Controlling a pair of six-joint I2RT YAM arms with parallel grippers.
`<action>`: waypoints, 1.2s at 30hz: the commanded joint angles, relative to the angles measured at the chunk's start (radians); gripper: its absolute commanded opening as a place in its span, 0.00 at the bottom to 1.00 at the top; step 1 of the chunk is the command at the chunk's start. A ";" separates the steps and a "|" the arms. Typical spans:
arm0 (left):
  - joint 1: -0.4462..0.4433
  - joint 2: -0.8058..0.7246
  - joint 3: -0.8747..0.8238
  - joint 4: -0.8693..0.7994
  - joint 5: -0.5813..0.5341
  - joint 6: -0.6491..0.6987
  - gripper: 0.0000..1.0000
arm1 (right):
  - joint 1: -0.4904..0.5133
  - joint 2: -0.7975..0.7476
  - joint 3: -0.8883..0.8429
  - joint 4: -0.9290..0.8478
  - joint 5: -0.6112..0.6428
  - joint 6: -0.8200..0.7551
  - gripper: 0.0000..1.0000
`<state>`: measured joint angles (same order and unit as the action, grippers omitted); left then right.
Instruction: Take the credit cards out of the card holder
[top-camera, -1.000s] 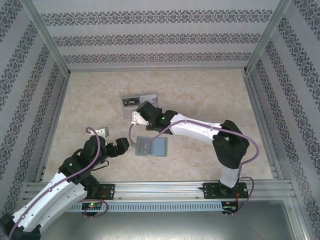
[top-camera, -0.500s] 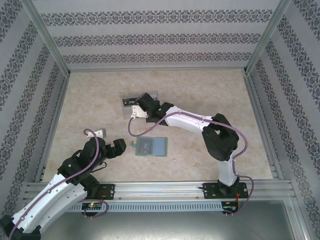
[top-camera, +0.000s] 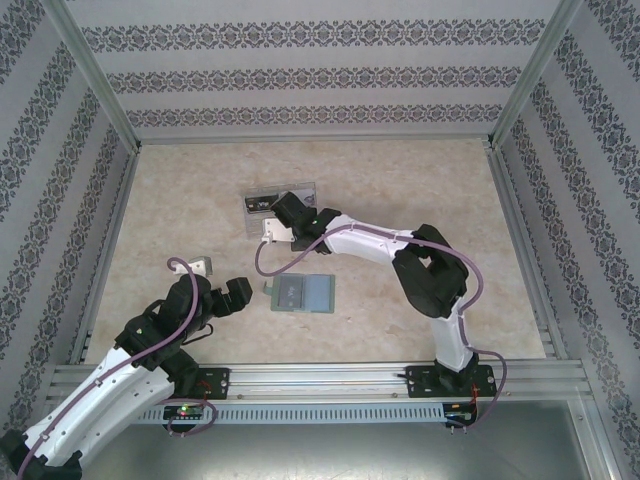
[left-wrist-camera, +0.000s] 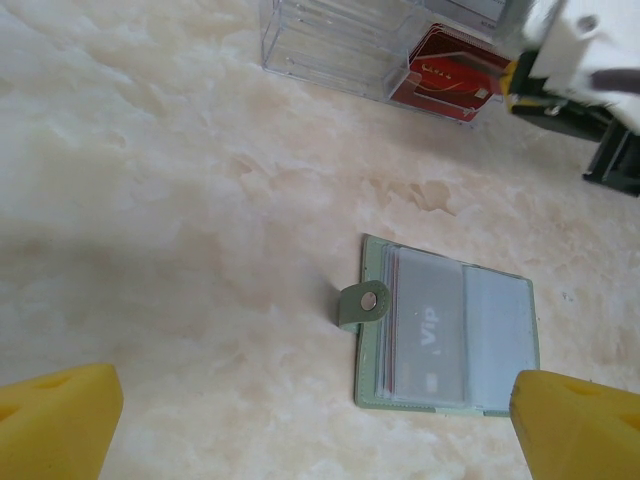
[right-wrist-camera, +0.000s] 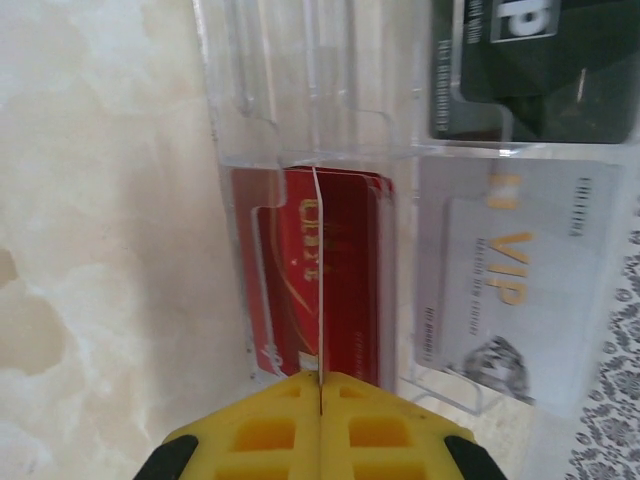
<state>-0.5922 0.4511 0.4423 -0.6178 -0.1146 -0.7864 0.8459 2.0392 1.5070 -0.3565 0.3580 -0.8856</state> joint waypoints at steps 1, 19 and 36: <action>0.008 -0.011 -0.003 -0.027 -0.020 0.009 1.00 | -0.013 0.022 0.024 -0.017 -0.014 0.028 0.00; 0.008 -0.011 -0.010 -0.017 -0.016 0.015 1.00 | -0.041 0.045 0.054 -0.012 -0.002 0.037 0.22; 0.008 -0.011 -0.011 -0.014 -0.002 0.021 1.00 | -0.064 0.009 0.049 0.056 0.055 0.148 0.26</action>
<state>-0.5922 0.4496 0.4377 -0.6186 -0.1162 -0.7860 0.7811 2.1212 1.5894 -0.3214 0.4145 -0.8059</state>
